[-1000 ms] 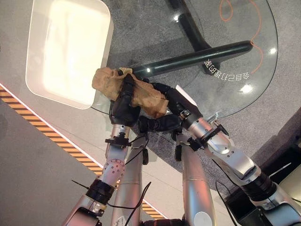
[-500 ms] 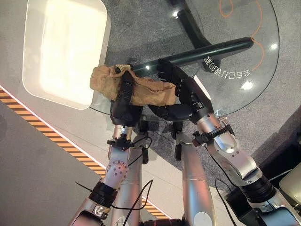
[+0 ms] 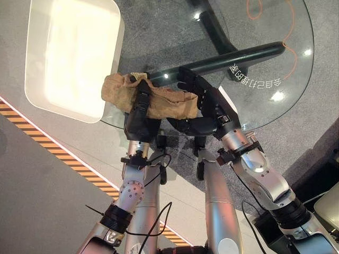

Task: Wipe the table with a cloth and put it in the basket.

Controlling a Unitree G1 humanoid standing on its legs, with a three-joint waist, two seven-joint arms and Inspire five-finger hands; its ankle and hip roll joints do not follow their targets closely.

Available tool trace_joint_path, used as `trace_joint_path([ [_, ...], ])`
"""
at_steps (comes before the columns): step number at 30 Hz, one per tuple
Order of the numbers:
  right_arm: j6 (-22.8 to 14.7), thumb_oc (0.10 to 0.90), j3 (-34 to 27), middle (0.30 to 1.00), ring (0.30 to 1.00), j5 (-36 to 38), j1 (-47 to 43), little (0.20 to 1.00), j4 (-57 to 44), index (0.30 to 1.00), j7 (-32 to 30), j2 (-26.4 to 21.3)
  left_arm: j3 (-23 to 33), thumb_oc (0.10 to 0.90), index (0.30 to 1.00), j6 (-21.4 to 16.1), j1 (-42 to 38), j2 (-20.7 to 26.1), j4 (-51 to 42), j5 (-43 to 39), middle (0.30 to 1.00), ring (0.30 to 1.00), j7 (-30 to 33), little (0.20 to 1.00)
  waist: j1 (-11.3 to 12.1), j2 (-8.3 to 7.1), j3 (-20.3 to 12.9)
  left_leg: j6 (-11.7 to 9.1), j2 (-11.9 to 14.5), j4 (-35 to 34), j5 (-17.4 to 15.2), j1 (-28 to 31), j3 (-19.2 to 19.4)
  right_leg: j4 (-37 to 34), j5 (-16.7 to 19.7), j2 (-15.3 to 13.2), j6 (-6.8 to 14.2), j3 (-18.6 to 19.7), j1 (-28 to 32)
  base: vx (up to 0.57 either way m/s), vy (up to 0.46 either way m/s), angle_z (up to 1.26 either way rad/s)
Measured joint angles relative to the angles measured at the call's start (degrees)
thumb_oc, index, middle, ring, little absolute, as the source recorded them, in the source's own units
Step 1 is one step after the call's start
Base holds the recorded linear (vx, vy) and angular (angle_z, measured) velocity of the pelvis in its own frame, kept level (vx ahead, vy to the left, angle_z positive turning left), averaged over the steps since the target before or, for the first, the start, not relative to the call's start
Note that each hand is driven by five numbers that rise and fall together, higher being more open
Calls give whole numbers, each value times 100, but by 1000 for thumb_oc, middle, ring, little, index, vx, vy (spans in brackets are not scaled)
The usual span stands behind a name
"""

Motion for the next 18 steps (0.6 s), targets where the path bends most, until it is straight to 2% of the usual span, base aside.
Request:
trace_joint_path([
  [4, 2, 800, -17, 900, 900, 1, 60, 900, -1, 900, -1, 32, 125, 100, 300, -346, 37, 88, -49, 27, 300, 300, 0, 200, -7, -1, 0, 0, 6, 14, 0, 4, 11, 6, 6, 4, -1, 8, 1, 0, 0, 0],
  [10, 69, 800, -452, 900, 900, -8, 306, 900, 3, 900, -19, 66, 915, 100, 300, -803, 252, 486, -446, 438, 300, 300, 72, 200, 28, -1, 0, 1, 10, 48, -1, 93, 52, 50, 9, 6, -2, 48, 64, -1, 31, -2],
  [15, 226, 800, -462, 900, 900, -25, 532, 900, 6, 900, 40, 109, 1476, 100, 300, -1031, 411, 534, -550, 962, 300, 300, 586, 200, 46, 1, -2, -17, 3, -33, -20, 288, 167, 71, 8, 0, 10, 156, 158, -7, 49, -8],
  [18, 412, 800, -464, 900, 900, -29, 700, 900, 32, 900, 98, 113, 1504, 100, 300, -1079, 511, 552, -675, 1521, 300, 300, 1065, 200, 53, 5, -2, -22, 7, -27, -20, 293, 167, 79, 7, 3, 7, 162, 157, -5, 52, 0],
])
